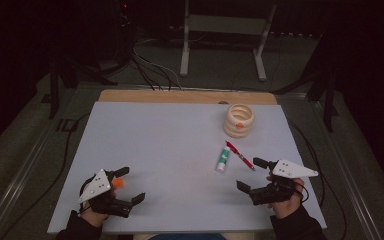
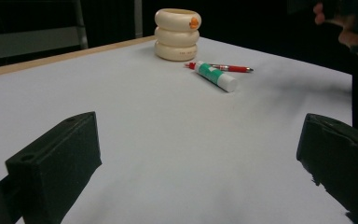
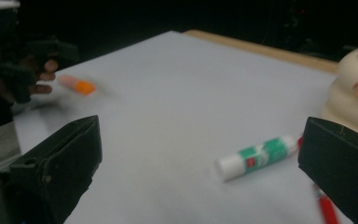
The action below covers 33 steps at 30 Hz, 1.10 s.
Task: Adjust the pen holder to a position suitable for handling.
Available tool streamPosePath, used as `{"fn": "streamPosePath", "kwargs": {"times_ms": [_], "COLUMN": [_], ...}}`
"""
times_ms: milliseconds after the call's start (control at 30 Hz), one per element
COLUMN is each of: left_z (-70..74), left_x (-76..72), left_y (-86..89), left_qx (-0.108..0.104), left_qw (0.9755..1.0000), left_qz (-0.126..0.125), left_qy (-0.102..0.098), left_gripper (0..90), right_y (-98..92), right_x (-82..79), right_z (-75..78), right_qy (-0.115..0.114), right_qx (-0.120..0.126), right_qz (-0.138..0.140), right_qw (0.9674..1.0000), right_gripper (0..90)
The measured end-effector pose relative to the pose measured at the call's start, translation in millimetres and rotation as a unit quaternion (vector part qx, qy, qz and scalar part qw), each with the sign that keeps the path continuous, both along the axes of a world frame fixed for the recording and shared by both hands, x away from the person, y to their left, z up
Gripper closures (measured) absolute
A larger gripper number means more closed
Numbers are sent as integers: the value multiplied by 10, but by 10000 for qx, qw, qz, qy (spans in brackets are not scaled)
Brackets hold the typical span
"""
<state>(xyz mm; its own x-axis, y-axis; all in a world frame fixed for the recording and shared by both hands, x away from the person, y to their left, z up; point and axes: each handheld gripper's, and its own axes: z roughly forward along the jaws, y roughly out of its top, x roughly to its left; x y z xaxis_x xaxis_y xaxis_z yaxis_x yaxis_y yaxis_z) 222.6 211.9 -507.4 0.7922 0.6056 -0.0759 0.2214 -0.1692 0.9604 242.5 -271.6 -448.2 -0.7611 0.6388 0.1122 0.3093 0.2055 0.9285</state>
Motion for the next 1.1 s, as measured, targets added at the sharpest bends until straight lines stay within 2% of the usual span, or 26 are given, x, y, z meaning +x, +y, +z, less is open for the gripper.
{"fn": "streamPosePath", "kwargs": {"times_ms": [233,600,800,1100], "left_z": [-2,-2,-3,-3], "left_x": [4,5,5,6], "left_y": [1,2,1,4], "left_qx": [-15,-32,-48,-30], "left_qw": [10000,10000,10000,10000], "left_qz": [5,-4,-5,-18], "left_qy": [18,27,25,22], "left_gripper": [0,1,0,0], "right_y": [-20,-58,-63,-67], "right_x": [120,332,441,688], "right_z": [219,469,538,599], "right_qy": [-178,-427,-484,-523], "right_qx": [30,10,-19,-73], "right_qz": [-143,-357,-465,-630], "right_qw": [9997,9984,9977,9966], "right_gripper": [0,0,0,0]}}
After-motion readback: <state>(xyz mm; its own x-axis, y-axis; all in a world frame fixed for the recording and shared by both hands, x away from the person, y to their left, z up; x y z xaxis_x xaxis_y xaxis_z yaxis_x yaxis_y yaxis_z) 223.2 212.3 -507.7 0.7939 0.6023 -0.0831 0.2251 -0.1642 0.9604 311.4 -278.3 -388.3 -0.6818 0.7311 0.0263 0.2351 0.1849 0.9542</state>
